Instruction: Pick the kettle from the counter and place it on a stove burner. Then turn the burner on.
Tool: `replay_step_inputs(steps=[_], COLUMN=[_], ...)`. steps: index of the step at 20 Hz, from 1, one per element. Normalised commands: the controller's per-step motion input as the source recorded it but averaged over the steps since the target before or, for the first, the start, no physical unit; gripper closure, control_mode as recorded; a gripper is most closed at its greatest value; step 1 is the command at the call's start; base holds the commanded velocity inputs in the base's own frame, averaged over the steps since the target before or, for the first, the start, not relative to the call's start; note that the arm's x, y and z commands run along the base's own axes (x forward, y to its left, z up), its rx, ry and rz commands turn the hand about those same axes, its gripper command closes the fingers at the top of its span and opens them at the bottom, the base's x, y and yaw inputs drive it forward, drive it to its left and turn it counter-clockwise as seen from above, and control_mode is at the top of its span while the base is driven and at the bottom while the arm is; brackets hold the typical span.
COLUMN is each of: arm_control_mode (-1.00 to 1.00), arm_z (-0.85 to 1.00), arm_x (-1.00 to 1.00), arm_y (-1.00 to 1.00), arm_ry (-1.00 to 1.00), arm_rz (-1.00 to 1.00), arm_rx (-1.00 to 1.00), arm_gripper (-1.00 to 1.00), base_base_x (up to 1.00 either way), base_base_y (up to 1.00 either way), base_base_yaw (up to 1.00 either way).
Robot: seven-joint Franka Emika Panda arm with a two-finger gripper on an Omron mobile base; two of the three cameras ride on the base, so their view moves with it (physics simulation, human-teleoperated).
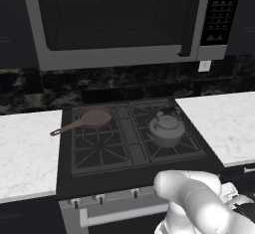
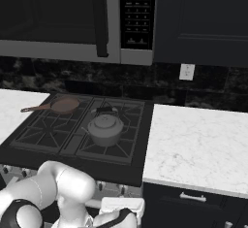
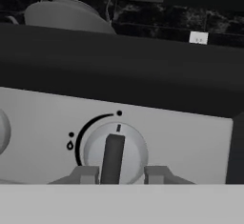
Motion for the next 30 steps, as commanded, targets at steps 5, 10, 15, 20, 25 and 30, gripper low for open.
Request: replay_step_inputs(steps=[5, 10, 15, 20, 25, 30], arm_control_mode=[-1.0, -1.0, -1.0, -1.0, -1.0, -1.0], arm_z=[0.18, 0.27, 0.16, 0.15, 0.13, 0.07], arm_x=[0.02, 0.14, 0.18, 0.24, 0.3, 0.27], arm_y=[0.0, 0.0, 0.0, 0.0, 0.0, 0.06], arm_ry=[-0.02, -0.14, -0.3, -0.39, -0.39, -0.32], arm_rz=[0.0, 0.01, 0.1, 0.14, 0.14, 0.13], arm_rx=[0.0, -0.07, -0.16, -0.19, -0.21, -0.21], arm_gripper=[1.0, 1.0, 1.0, 1.0, 1.0, 1.0], base_base_x=[0.0, 0.0, 0.0, 0.0, 0.0, 0.0], base_base_y=[0.0, 0.0, 0.0, 0.0, 0.0, 0.0], base_base_yaw=[0.0, 0.0, 0.0, 0.0, 0.0, 0.0])
